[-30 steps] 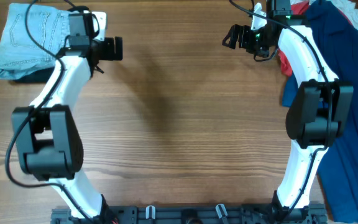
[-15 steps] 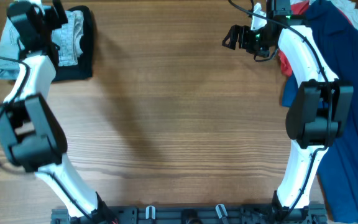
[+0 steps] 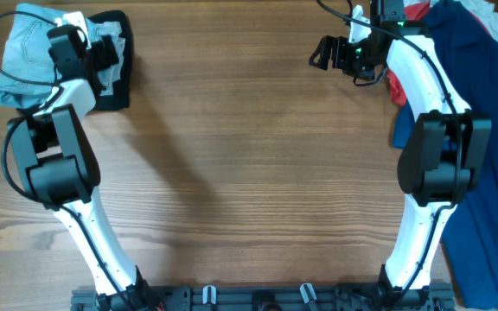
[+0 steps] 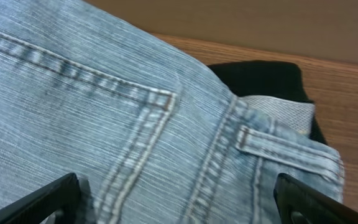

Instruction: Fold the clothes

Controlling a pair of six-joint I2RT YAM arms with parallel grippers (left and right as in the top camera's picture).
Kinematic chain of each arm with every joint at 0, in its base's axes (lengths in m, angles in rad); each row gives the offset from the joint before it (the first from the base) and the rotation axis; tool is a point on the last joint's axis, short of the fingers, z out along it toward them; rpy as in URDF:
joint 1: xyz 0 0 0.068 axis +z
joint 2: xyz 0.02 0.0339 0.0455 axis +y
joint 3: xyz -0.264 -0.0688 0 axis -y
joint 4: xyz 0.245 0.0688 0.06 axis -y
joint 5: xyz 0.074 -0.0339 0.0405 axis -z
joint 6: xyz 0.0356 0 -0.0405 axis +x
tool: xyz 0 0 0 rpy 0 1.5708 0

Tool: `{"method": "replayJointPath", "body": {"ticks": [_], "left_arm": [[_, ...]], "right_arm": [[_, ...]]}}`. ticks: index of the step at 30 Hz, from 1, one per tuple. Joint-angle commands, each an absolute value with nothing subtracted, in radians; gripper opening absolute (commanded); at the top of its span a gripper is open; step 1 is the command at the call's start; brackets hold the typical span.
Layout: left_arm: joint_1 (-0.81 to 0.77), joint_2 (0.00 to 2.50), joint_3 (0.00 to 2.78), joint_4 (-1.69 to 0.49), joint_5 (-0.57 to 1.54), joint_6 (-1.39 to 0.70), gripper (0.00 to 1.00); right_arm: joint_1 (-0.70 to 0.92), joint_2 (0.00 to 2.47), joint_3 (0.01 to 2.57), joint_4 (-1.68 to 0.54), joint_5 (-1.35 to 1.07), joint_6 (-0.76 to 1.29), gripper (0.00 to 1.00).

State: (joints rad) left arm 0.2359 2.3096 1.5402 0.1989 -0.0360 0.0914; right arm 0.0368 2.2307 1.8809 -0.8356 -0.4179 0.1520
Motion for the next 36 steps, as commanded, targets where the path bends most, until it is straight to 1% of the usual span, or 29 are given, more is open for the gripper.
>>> {"method": "replayJointPath", "body": {"ticks": [1, 3, 6, 9, 12, 14, 15, 17, 20, 21, 22, 27, 30, 31, 34, 36], "left_arm": [[0.176, 2.148, 1.488, 0.13, 0.007, 0.102, 1.0], [0.164, 1.998, 1.488, 0.08, 0.007, 0.102, 1.0], [0.147, 1.839, 1.488, 0.007, 0.007, 0.102, 1.0], [0.134, 1.744, 1.488, -0.062, 0.007, 0.102, 1.0], [0.133, 1.705, 1.488, -0.075, 0.007, 0.103, 1.0], [0.133, 1.7, 1.488, -0.075, 0.007, 0.103, 1.0], [0.133, 1.7, 1.488, -0.079, 0.007, 0.103, 1.0], [0.133, 1.701, 1.488, -0.111, 0.007, 0.103, 1.0], [0.133, 1.701, 1.488, -0.167, 0.007, 0.103, 1.0], [0.133, 1.701, 1.488, -0.191, 0.007, 0.103, 1.0], [0.133, 1.701, 1.488, -0.218, 0.007, 0.103, 1.0], [0.133, 1.701, 1.488, -0.354, 0.007, 0.103, 1.0], [0.133, 1.701, 1.488, -0.422, 0.007, 0.103, 1.0], [0.133, 1.701, 1.488, -0.44, 0.007, 0.103, 1.0], [0.133, 1.701, 1.488, -0.474, 0.007, 0.103, 1.0], [0.133, 1.701, 1.488, -0.48, 0.007, 0.103, 1.0]], "right_arm": [[0.042, 2.144, 1.901, -0.793, -0.406, 0.105, 1.0], [0.042, 2.065, 1.901, -0.759, -0.362, 0.067, 1.0], [0.042, 1.942, 1.901, -0.745, -0.319, 0.01, 1.0], [0.042, 1.852, 1.901, -0.75, -0.306, -0.009, 1.0], [0.042, 1.794, 1.901, -0.761, -0.306, -0.004, 1.0], [0.042, 1.765, 1.901, -0.769, -0.307, 0.056, 1.0], [0.042, 1.76, 1.901, -0.767, -0.311, 0.101, 1.0], [0.042, 1.756, 1.901, -0.767, -0.35, 0.325, 1.0], [0.042, 1.76, 1.901, -0.768, -0.366, 0.794, 1.0], [0.042, 1.76, 1.901, -0.777, -0.34, 0.89, 1.0], [0.037, 1.76, 1.901, -0.786, -0.245, 0.896, 1.0], [-0.009, 1.757, 1.901, -0.888, -0.25, 0.881, 1.0], [-0.028, 1.758, 1.901, -0.985, -0.249, 0.696, 1.0], [-0.028, 1.758, 1.9, -1.003, -0.243, 0.595, 1.0], [-0.026, 1.76, 1.898, -0.99, -0.243, 0.358, 1.0], [-0.023, 1.746, 1.898, -0.925, -0.262, 0.24, 1.0]]}}
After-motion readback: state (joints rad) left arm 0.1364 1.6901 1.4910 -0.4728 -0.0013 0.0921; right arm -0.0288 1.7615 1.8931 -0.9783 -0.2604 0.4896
